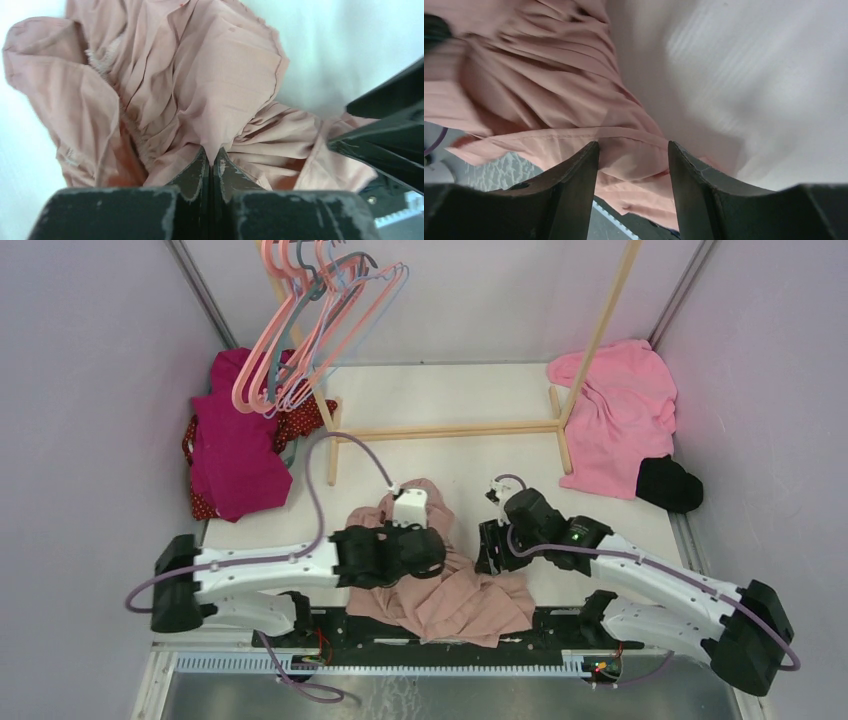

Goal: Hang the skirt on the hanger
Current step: Adjust the skirt at the center of the board.

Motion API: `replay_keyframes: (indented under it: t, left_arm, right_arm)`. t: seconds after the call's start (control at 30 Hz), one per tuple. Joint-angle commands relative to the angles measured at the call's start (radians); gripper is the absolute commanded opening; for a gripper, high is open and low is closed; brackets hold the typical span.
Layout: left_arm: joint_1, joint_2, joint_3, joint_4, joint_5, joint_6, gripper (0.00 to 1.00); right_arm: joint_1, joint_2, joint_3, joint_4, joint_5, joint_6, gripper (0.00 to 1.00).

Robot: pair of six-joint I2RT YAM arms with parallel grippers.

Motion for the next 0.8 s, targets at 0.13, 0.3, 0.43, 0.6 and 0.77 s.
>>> replay_keyframes:
  t: [0.13,0.3,0.43,0.6,0.77]
  left_arm:
    - [0.006,-0.346,-0.163,-0.212,-0.125,-0.223,0.03]
    - [-0.002,-0.481,-0.276,-0.211,-0.069,-0.277,0.03]
    - [-0.004,-0.533,-0.33,-0.189,-0.055,-0.283,0.03]
    - [-0.004,-0.51,-0.304,-0.15,-0.066,-0.248,0.03]
    - [-0.005,-0.493,-0.242,-0.133,-0.092,-0.206,0.03]
  right_arm:
    - [0.001,0.192,0.109,0.226,-0.154,-0.106,0.58]
    - [0.001,0.221,0.176,0.244,-0.136,-0.126,0.59]
    - [0.004,0.275,0.25,0.269,-0.222,-0.141,0.62]
    - [0.059,0.413,0.378,0.252,-0.273,-0.202,0.63]
    - [0.111,0.535,0.489,0.187,-0.288,-0.247,0.64]
